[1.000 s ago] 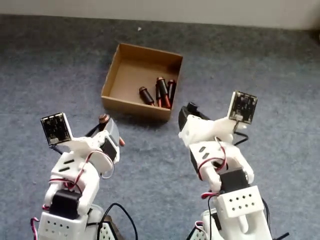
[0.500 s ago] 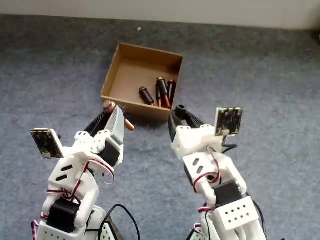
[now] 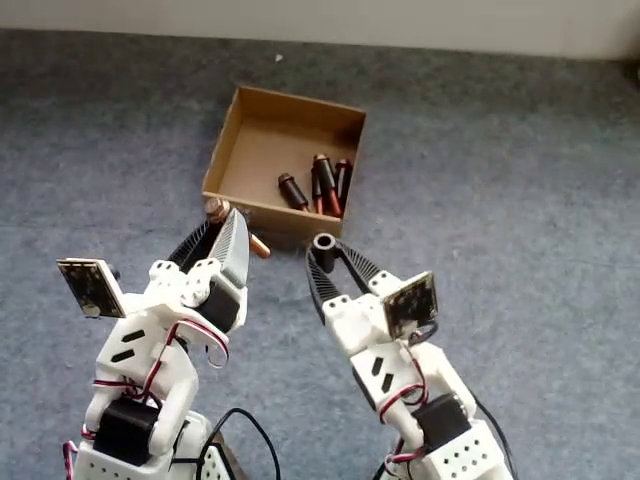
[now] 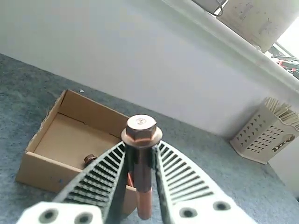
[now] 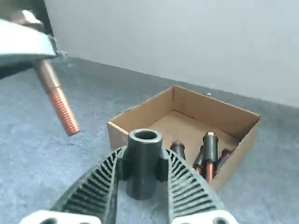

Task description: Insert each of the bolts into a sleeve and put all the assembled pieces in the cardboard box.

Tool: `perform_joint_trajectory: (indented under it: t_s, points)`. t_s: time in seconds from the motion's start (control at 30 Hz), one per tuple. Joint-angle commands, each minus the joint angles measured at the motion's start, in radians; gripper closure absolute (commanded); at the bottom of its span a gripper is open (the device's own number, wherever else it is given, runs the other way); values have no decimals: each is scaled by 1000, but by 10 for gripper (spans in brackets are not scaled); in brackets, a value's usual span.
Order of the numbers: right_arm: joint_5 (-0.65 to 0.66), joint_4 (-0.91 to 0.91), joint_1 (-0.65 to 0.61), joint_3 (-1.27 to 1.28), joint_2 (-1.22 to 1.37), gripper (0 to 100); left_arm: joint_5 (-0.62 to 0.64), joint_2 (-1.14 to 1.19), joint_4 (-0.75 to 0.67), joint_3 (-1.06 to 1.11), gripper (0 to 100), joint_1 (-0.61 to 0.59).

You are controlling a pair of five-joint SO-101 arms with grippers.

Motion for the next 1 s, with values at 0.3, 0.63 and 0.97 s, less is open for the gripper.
perform_joint_trajectory:
  t_s: [0.3, 0.63, 0.97]
  points:
    - [80, -31, -74, 47, -81, 993, -49, -16, -25, -163, 994, 107]
    - [163, -27, -119, 53, -81, 993, -110, -16, -25, -159, 994, 189]
    - [195, -25, -120, 53, -81, 993, -114, -16, -29, -96, 994, 188]
